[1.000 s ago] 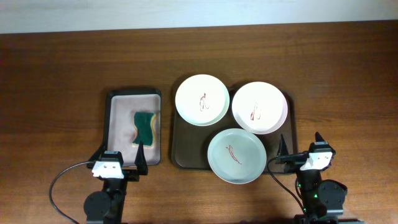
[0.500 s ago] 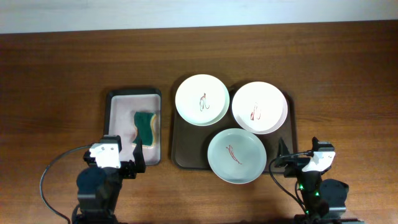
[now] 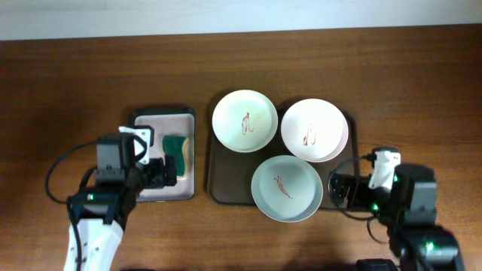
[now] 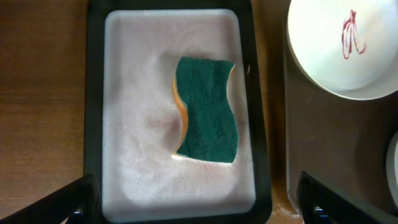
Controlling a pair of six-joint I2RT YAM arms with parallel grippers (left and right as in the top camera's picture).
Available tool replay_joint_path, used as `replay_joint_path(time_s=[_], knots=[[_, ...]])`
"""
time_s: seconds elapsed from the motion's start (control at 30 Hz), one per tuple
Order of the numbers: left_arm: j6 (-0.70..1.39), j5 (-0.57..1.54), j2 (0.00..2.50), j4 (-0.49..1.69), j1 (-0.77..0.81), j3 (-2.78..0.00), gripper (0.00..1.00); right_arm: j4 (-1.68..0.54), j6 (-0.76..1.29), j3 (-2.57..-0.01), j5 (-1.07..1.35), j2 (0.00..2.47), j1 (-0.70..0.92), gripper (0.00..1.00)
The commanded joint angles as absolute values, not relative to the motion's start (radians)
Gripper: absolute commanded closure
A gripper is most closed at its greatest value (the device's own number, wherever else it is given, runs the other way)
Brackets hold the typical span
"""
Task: Clean dirty plates on tray and stack at the side
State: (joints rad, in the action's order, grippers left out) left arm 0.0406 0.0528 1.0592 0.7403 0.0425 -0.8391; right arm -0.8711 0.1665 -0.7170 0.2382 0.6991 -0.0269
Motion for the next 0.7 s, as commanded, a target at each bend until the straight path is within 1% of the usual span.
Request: replay_joint_path(time_s=[0.0,0.07,0.17,0.27,0.47,0.53,0.57,0.67], knots=[[0.022,0.073,1.112,0.736,0.038,-0.875,0.01,-0.906,0.174,-0.834,0.302,0.852,-0.019,0.01],[0.022,0.122,1.127,0.699,0.038,-0.875,0.01,-0.894,0.174,-0.844,0.369,0.923,-0.019,0.01],[0.022,0.135,1.146,0.609,0.038,-0.875,0.01,-0.862,0.174,-0.844,0.375,1.013,-0.019,0.01],[0.022,0.131,1.207,0.571,0.038,-0.875,0.0,-0.859,0.173,-0.845,0.375,1.079,-0.019,0.01],[0.022,0.131,1.446,0.491,0.039,-0.875,0.14,-0.857,0.174,-0.844,0.374,1.102,-0.019,0.02],[0.022,0.132,1.512,0.469,0.041,-0.875,0.16,-0.857,0.174,-0.844,0.374,1.102,-0.019,0.02],[0.022,0.132,1.547,0.464,0.047,-0.875,0.21,-0.856,0.174,-0.845,0.374,1.102,-0.019,0.02],[0.022,0.131,1.61,0.463,0.07,-0.875,0.26,-0.857,0.174,-0.844,0.374,1.102,-0.019,0.02]])
